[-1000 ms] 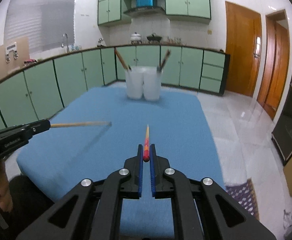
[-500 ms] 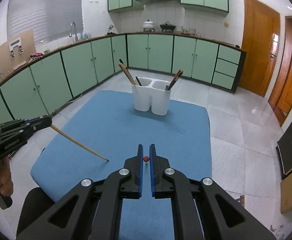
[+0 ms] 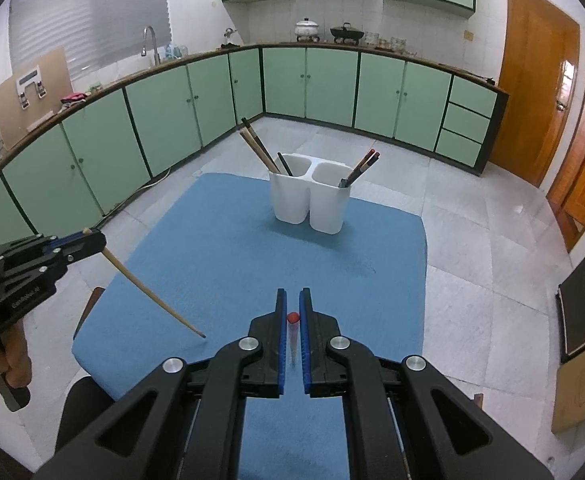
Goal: Organize utensils
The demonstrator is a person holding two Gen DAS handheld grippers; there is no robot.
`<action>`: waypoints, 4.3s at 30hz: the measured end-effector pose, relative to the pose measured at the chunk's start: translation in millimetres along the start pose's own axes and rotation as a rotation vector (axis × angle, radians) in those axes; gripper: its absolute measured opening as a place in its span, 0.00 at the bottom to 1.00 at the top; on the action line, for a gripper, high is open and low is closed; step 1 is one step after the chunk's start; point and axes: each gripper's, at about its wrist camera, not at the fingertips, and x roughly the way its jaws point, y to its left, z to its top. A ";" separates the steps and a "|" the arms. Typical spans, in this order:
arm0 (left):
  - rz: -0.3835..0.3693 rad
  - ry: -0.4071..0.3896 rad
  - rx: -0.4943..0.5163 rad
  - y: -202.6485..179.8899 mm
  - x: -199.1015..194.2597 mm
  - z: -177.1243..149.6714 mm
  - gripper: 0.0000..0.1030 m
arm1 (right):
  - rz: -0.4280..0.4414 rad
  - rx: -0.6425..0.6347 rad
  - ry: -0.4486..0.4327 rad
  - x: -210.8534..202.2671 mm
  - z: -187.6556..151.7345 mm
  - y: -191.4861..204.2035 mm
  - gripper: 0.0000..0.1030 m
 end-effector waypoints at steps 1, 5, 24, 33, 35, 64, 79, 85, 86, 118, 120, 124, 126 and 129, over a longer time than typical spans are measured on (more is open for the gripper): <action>-0.002 0.001 0.002 0.5 -0.8 0.9 0.06 | 0.005 0.003 0.008 -0.9 4.1 -1.0 0.06; -0.002 0.007 0.029 -1.7 -3.6 12.5 0.06 | 0.008 -0.001 0.018 -8.8 19.1 -2.6 0.06; -0.024 -0.066 0.034 -15.8 -12.1 124.7 0.06 | -0.009 0.025 -0.042 -38.2 122.5 -10.4 0.06; 0.001 -0.091 0.023 -15.7 11.3 187.2 0.06 | -0.041 0.022 -0.072 -26.3 178.4 -14.5 0.06; 0.013 -0.090 0.031 -17.1 20.5 200.4 0.06 | -0.047 0.026 -0.075 -20.7 189.3 -17.0 0.06; 0.055 -0.031 -0.043 12.9 191.2 242.4 0.06 | -0.082 0.207 -0.077 144.5 238.3 -94.9 0.06; 0.079 -0.017 -0.053 25.4 198.0 233.2 0.52 | -0.093 0.221 -0.073 155.6 214.0 -104.5 0.18; 0.107 -0.026 -0.001 21.2 166.5 218.9 0.70 | -0.158 0.185 -0.104 135.8 193.3 -89.5 0.49; 0.108 -0.022 0.003 21.3 162.1 214.0 0.71 | -0.160 0.184 -0.104 133.6 189.7 -88.1 0.52; 0.167 -0.186 -0.030 22.5 -59.8 -7.5 0.93 | -0.281 0.170 -0.352 -30.2 -30.0 16.8 0.94; 0.179 -0.202 -0.019 16.9 -75.8 -20.4 0.93 | -0.285 0.157 -0.383 -48.6 -44.6 27.0 0.94; 0.195 -0.228 -0.029 9.1 -110.4 -43.6 0.93 | -0.299 0.133 -0.432 -86.8 -76.4 49.1 0.94; 0.195 -0.239 -0.027 3.5 -128.2 -56.2 0.93 | -0.319 0.118 -0.462 -104.7 -90.7 60.1 0.94; 0.189 -0.239 -0.032 -4.6 -151.1 -72.4 0.93 | -0.331 0.113 -0.488 -126.0 -108.1 72.8 0.94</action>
